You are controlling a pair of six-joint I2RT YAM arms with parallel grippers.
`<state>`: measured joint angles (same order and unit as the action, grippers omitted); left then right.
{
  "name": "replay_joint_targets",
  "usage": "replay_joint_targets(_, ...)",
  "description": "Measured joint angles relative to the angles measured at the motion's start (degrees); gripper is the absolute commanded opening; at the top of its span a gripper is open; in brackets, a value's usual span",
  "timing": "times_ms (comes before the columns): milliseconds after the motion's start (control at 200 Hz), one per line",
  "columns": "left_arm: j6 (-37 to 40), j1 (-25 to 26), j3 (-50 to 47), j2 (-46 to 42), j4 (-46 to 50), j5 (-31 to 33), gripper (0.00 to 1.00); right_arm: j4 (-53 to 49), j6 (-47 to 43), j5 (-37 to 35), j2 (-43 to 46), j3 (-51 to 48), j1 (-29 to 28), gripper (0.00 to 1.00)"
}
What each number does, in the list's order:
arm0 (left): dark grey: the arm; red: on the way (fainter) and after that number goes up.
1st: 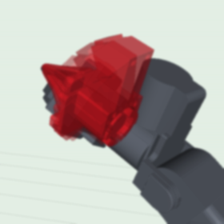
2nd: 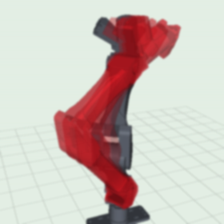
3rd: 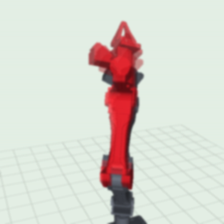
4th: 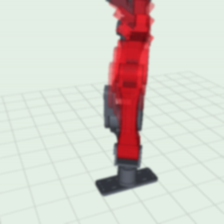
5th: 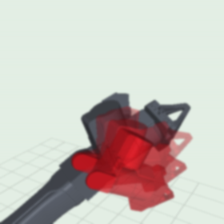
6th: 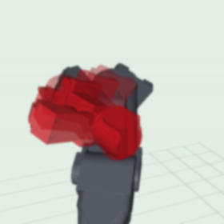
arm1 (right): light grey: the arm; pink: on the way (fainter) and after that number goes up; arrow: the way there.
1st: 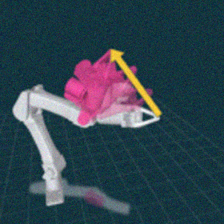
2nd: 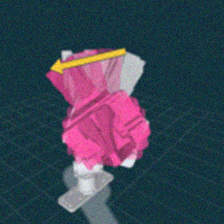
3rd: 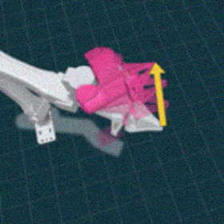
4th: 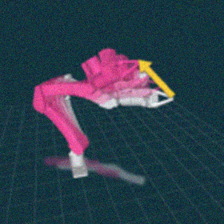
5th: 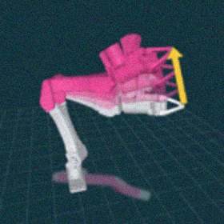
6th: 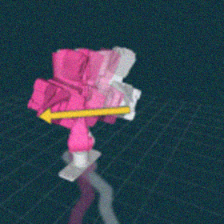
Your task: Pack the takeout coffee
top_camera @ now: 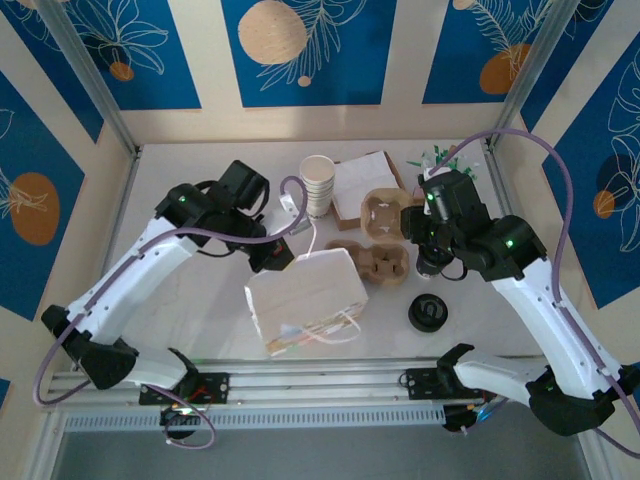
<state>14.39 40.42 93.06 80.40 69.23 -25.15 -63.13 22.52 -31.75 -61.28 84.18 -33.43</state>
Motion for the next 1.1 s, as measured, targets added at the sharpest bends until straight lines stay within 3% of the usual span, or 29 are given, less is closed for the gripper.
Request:
replay_joint_targets(130, 1.2, 0.0, 0.2, 0.4, -1.7, 1.9, 0.01, -0.7, 0.3, 2.0, 0.0, 0.8, 0.2, 0.42)
replay_joint_targets(250, 1.4, 0.0, 0.2, 0.5, -3.0, 3.0, 0.48, -1.3, 1.1, 5.4, 0.0, 2.3, 0.1, 0.41)
replay_joint_targets(325, 1.5, 0.0, 0.2, 0.4, -4.0, 3.7, 0.7, -1.5, 1.5, 7.4, 0.0, 3.6, 0.1, 0.41)
replay_joint_targets(390, 1.2, 0.0, -0.6, -0.2, -5.7, 4.9, 0.84, -1.7, 2.0, 9.2, 0.0, 4.8, 0.1, 0.4)
replay_joint_targets(530, -0.9, 0.1, -3.3, -3.6, -8.7, 9.5, 0.99, -2.2, 3.1, 13.1, 0.0, 7.3, -1.2, 0.4)
replay_joint_targets(700, -6.2, 0.1, -5.7, -10.6, -13.2, 15.2, 1.0, -2.5, 4.3, 16.7, -0.9, 11.5, -5.6, 0.4)
replay_joint_targets(915, -15.5, 0.1, -10.1, -20.6, -18.1, 17.8, 1.0, -1.4, 6.9, 20.3, -3.7, 14.8, -10.9, 0.39)
replay_joint_targets(1100, -24.5, 0.1, -16.2, -26.6, -18.3, 23.9, 0.9, -0.7, 9.4, 22.4, -7.0, 18.2, -16.0, 0.39)
